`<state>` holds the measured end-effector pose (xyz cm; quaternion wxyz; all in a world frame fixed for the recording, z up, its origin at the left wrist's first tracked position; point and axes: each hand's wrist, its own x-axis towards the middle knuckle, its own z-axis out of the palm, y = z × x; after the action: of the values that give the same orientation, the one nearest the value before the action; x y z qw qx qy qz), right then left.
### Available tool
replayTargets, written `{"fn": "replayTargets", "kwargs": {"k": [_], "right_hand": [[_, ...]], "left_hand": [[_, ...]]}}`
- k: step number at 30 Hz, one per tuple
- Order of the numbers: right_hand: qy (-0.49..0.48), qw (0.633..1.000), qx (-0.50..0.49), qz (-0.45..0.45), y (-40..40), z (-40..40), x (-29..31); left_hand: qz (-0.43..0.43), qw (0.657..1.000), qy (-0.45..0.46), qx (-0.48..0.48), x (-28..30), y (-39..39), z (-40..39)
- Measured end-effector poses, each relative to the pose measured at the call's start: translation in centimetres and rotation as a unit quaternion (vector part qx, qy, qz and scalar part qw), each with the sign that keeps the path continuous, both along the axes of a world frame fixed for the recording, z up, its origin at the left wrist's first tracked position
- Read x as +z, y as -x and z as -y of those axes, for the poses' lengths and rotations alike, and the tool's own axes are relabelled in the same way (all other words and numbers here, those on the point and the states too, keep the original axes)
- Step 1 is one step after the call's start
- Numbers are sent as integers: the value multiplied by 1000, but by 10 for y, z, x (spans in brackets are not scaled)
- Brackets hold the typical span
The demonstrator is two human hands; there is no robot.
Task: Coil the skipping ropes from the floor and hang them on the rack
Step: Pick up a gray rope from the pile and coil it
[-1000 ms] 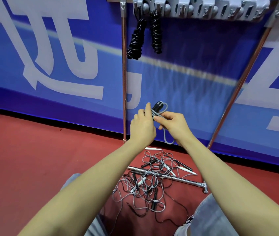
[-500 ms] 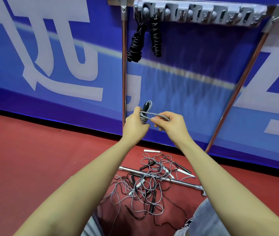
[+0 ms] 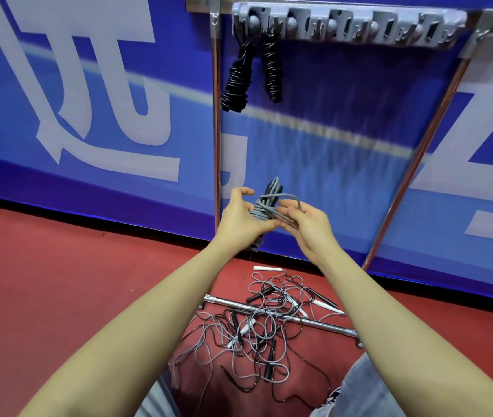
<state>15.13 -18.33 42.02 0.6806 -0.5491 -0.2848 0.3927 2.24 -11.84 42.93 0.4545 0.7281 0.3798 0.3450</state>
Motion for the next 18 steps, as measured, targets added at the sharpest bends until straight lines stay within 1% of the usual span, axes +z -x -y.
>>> {"fn": "replayTargets", "kwargs": {"k": [2,4,8,10,13,16,18], "right_hand": [[0,1000,3,-7,1,1,-2],[7,1000,0,-1,2,3,-2],[19,999,1,38,3,2,1],[9,999,13,37,3,1,3],[-20,999,19,27,-1,0,2],[-36,999,-9,17,-4,0,1],[-36,999,-22,15,-3,0,3]], "left_hand": [[-5,1000,-5,1,-1,0,-2],[-7,1000,-5,-22,-4,1,-3],[29,997,40,-61,-11,0,-1],[32,996,50,-67,-11,-1,1],[-1,998,-9,-63,-8,-2,4],[-62,993,-80,-54,-9,-7,5],[-82,993,-76,-38,-11,-12,11]]}}
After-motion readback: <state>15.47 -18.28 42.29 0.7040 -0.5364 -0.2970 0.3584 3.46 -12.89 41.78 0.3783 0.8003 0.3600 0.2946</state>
